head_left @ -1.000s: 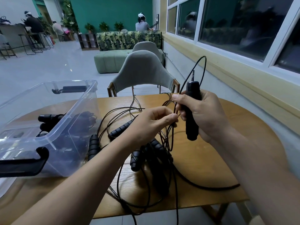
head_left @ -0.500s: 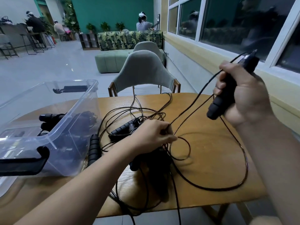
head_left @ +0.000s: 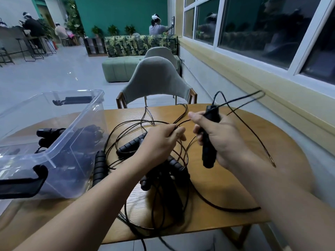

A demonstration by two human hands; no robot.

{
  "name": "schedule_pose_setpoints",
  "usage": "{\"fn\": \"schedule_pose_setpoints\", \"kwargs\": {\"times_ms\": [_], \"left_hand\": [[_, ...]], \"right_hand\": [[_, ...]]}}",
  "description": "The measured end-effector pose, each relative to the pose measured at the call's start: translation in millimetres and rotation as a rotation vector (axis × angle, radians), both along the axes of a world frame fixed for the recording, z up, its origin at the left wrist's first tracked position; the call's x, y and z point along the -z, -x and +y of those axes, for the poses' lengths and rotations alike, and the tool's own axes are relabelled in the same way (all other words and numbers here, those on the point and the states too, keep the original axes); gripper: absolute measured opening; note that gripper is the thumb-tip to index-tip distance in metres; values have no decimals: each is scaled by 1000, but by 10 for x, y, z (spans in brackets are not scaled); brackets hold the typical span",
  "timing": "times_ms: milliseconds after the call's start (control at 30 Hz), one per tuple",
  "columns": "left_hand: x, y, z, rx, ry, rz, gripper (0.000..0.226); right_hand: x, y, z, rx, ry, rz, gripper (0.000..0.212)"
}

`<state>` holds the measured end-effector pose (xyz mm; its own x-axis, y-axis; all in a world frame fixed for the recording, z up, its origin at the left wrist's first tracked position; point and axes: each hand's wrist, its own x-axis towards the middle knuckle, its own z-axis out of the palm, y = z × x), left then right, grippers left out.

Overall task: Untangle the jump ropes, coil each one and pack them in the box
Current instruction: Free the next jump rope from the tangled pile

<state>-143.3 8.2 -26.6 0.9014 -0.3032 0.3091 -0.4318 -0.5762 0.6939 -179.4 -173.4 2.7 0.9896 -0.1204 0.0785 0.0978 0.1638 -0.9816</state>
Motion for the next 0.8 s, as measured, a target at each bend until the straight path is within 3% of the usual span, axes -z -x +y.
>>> {"fn": "schedule_pose_setpoints", "kwargs": {"times_ms": [200,467,600,800], "left_hand": [[-79,70,15,24,-19,-17,38],[-69,108,5,59,11,36,35],[-59,201,-27,123,37,145,35],[-66,306,3,199,63,231,40]], "right_hand": [[161,20,198,-111,-130,133,22],[92,-17,220,-136,-237,100,14],[-44,-128,54,-48,-259,80,16],[-197,-314,-448,114,-458,69,15]]}}
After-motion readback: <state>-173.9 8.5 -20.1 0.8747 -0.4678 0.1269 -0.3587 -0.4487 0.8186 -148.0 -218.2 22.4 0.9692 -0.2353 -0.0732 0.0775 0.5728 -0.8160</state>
